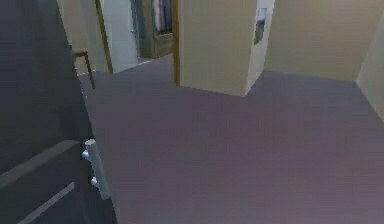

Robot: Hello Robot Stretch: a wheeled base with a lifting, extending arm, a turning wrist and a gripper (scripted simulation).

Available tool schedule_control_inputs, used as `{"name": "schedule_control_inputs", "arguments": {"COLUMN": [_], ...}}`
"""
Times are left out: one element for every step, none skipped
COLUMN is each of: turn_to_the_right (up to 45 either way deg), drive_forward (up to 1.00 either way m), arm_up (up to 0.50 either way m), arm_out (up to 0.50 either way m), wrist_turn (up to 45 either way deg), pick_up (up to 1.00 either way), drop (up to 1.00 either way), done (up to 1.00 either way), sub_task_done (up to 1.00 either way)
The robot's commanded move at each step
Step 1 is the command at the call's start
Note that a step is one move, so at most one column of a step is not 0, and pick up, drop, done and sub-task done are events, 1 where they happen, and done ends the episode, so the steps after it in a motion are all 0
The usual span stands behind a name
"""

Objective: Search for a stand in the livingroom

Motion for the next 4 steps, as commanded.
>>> {"name": "schedule_control_inputs", "arguments": {"turn_to_the_right": [15.0, 0.0, -36.0, 0.0], "drive_forward": [0.00, 0.70, 0.00, 1.00], "arm_up": [0.00, 0.00, 0.00, 0.00], "arm_out": [0.00, 0.00, 0.00, 0.00], "wrist_turn": [0.0, 0.0, 0.0, 0.0], "pick_up": [0.00, 0.00, 0.00, 0.00], "drop": [0.00, 0.00, 0.00, 0.00], "done": [0.00, 0.00, 0.00, 0.00], "sub_task_done": [0.00, 0.00, 0.00, 0.00]}}
